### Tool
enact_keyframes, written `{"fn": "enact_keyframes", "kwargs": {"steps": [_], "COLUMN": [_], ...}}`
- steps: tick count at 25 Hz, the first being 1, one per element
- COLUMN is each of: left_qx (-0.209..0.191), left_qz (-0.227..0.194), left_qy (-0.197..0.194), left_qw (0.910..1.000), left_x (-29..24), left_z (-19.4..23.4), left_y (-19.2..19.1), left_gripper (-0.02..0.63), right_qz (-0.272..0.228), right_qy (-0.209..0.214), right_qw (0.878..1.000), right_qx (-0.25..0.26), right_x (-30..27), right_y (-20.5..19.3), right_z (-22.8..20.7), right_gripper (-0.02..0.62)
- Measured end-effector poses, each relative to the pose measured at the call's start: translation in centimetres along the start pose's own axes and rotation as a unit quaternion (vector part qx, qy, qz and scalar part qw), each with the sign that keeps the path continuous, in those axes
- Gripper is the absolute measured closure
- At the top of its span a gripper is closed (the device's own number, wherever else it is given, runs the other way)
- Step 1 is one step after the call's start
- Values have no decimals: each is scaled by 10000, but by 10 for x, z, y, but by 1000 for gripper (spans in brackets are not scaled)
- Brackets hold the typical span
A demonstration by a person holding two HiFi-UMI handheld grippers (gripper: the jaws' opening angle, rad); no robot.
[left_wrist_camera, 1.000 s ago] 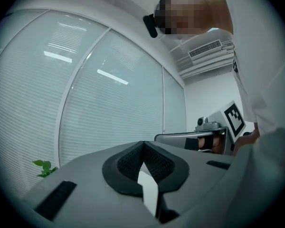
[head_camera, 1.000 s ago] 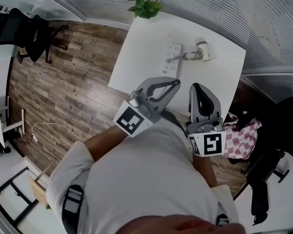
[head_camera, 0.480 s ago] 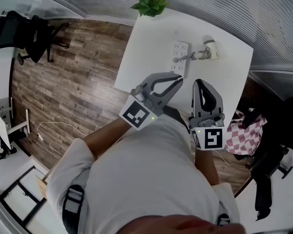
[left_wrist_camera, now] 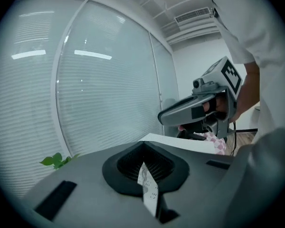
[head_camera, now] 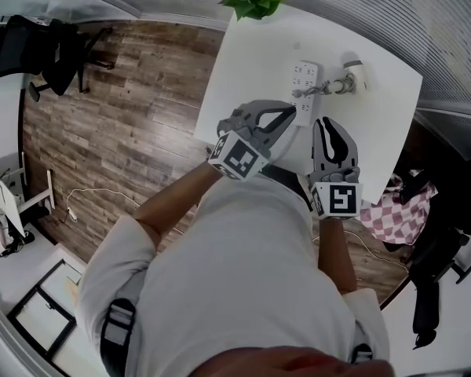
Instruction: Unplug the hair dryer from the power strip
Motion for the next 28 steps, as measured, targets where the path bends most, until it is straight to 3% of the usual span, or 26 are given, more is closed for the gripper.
{"fn": "enact_keyframes", "kwargs": {"steps": [4,8,16,21,28], "left_qx": [-390,-750,-1232,-1622,-2266], "left_qz": [405,756,1256,1475,1830], "left_qy": [-178,-357,-625,-863,-1207], "left_qw": [9983,9937,9824,9719,9490], "left_x": [-20,-39,-69,-89,-118], "left_z": [7,8,17,17,23], "left_y": [-38,-75,-134,-159,-195], "left_gripper": [583,583,583,583,583], "right_qz": [385,765,1412,1730,2062], "right_qy": [-64,-141,-391,-493,-596], "right_qw": [9989,9954,9857,9793,9704], "right_qx": [-249,-552,-828,-926,-1106], "right_x": [-22,-42,-71,-89,-115], "right_y": [-34,-69,-137,-172,-214], "right_z": [-4,-9,-19,-22,-28], "right_gripper": [549,471,468,462,457]}}
Point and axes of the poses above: the fingertips, and each gripper's own axes: x backward along the fingers, z to its left, y out of its top, the point moved 3 cm from there along x, backward along the fingers, and after that the axes turned 2 degrees about y, right-handed, at the moved point
